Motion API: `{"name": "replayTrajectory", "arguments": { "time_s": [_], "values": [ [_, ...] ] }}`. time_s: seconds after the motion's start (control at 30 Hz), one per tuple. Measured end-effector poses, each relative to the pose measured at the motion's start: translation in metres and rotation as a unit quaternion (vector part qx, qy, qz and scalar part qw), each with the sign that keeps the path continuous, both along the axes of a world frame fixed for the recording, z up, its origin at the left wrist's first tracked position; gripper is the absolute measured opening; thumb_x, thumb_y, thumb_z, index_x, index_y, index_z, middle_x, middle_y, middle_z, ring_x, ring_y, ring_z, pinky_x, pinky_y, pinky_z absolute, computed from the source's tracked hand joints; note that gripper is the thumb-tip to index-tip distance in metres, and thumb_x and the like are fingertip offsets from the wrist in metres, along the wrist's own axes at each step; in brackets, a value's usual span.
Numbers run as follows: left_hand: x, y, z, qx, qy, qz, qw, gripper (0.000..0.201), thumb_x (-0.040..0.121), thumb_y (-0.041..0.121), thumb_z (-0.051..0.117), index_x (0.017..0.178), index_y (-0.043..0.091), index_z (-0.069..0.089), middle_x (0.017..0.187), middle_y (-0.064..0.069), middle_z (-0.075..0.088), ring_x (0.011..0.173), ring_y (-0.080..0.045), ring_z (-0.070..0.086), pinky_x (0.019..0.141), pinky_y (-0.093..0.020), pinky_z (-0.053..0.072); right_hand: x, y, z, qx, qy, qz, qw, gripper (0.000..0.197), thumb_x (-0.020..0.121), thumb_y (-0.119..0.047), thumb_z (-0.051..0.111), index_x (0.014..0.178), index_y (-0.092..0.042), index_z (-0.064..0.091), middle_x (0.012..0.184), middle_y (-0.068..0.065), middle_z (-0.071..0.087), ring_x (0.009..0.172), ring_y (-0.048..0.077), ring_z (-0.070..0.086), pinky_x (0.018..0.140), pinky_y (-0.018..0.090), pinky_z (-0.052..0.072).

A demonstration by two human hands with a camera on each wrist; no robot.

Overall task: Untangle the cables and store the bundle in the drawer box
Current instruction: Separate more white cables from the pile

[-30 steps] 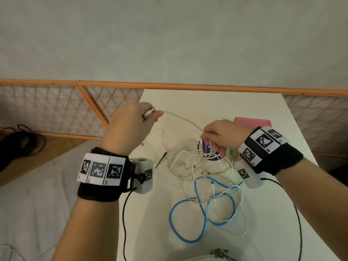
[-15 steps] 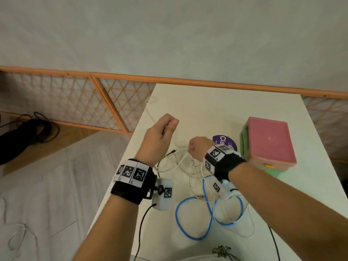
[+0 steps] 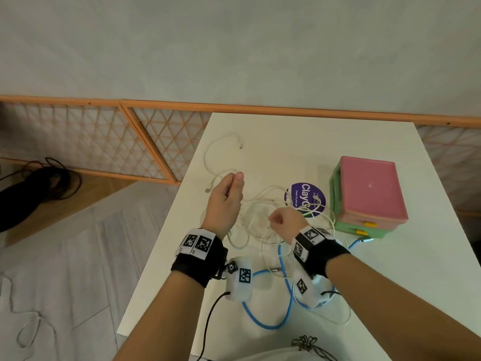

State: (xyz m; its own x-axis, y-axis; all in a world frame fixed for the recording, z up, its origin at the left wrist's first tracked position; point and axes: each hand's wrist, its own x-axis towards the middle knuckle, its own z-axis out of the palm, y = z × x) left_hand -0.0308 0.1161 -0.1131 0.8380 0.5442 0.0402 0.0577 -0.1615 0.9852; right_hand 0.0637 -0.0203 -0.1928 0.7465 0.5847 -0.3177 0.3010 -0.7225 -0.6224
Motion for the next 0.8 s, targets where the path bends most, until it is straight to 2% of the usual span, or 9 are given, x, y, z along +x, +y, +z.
{"name": "replayTrajectory", "arguments": {
  "time_s": [0.07,0.17,0.27,0.3,0.4,0.5,0.6,0.7,0.8],
  "values": [
    [-0.002,-0.003,-0.001,-0.017,0.000,0.008,1.000,0.040,0.102,0.033,0.041,0.065,0.019,0.033,0.058,0.006,0.024,0.049,-0.010,0.020,0.048,-0.026,0.020,-0.009,-0.012,0.019,0.157,0.038,-0.071,0.984,0.015,0.090,-0.009,0.052,0.098,-0.011,0.063,0.087,0.012,0.064,0.074,0.017,0.065,0.064,0.021,0.047],
    [-0.003,-0.015,0.002,-0.025,-0.001,0.009,1.000,0.038,0.104,0.030,0.037,0.075,0.006,0.043,0.057,0.002,0.028,0.046,-0.012,0.023,0.044,-0.022,0.022,-0.023,-0.021,0.057,0.322,0.070,-0.119,0.937,0.011,0.093,-0.006,0.049,0.097,-0.011,0.058,0.084,0.012,0.061,0.059,-0.002,0.062,0.056,0.008,0.044],
    [0.000,-0.032,0.015,-0.061,-0.024,-0.011,0.998,0.021,0.100,0.031,0.047,0.098,0.011,0.056,0.053,0.009,0.035,0.043,-0.011,0.027,0.041,-0.020,0.026,-0.036,-0.024,0.087,0.384,0.052,-0.086,0.918,0.009,0.093,-0.009,0.052,0.097,-0.012,0.059,0.080,0.003,0.063,0.065,0.004,0.062,0.063,0.020,0.047],
    [0.003,-0.037,0.022,-0.059,-0.032,-0.016,0.998,0.020,0.098,0.031,0.051,0.095,0.012,0.058,0.052,0.012,0.039,0.043,-0.010,0.031,0.042,-0.018,0.028,-0.039,-0.024,0.092,0.394,0.055,-0.064,0.915,0.009,0.092,-0.009,0.054,0.097,-0.012,0.059,0.081,-0.002,0.063,0.066,0.008,0.063,0.067,0.027,0.048],
    [0.008,-0.044,0.043,-0.026,-0.063,-0.013,0.998,0.038,0.096,0.040,0.053,0.064,0.020,0.047,0.052,0.006,0.038,0.044,-0.011,0.033,0.048,-0.024,0.030,-0.045,-0.026,0.095,0.408,0.070,-0.007,0.910,0.008,0.092,-0.010,0.054,0.099,-0.013,0.056,0.082,-0.007,0.058,0.060,0.015,0.057,0.069,0.039,0.050],
    [0.006,-0.032,0.073,-0.032,-0.112,0.043,0.992,0.039,0.098,0.042,0.046,0.064,0.022,0.045,0.054,0.007,0.042,0.047,-0.010,0.035,0.047,-0.025,0.030,-0.039,-0.040,0.083,0.372,0.062,0.052,0.925,0.013,0.094,-0.010,0.046,0.097,-0.014,0.058,0.070,-0.005,0.052,0.056,0.013,0.048,0.060,0.032,0.045],
    [-0.006,-0.003,0.111,-0.057,-0.187,0.096,0.976,0.041,0.100,0.041,0.039,0.065,0.023,0.048,0.057,0.008,0.046,0.051,-0.009,0.042,0.047,-0.023,0.034,-0.024,-0.063,0.071,0.285,0.018,0.079,0.955,0.024,0.097,-0.009,0.042,0.086,-0.020,0.060,0.061,-0.008,0.052,0.058,0.009,0.050,0.064,0.028,0.046],
    [-0.021,0.023,0.138,-0.139,-0.247,0.106,0.953,0.043,0.102,0.038,0.038,0.062,0.021,0.037,0.052,0.009,0.032,0.047,-0.009,0.034,0.050,-0.023,0.032,-0.008,-0.079,0.076,0.241,-0.024,0.069,0.968,0.023,0.099,-0.010,0.040,0.088,-0.010,0.060,0.066,-0.019,0.061,0.060,0.004,0.051,0.065,0.019,0.044],
    [-0.029,0.029,0.145,-0.027,-0.215,0.030,0.976,0.037,0.100,0.027,0.048,0.064,0.022,0.044,0.053,0.011,0.033,0.044,-0.008,0.025,0.042,-0.020,0.026,0.004,-0.075,0.102,0.234,-0.071,0.100,0.964,0.025,0.098,-0.028,0.040,0.090,-0.020,0.062,0.077,0.001,0.064,0.064,0.016,0.053,0.064,0.027,0.049]
  ]
}}
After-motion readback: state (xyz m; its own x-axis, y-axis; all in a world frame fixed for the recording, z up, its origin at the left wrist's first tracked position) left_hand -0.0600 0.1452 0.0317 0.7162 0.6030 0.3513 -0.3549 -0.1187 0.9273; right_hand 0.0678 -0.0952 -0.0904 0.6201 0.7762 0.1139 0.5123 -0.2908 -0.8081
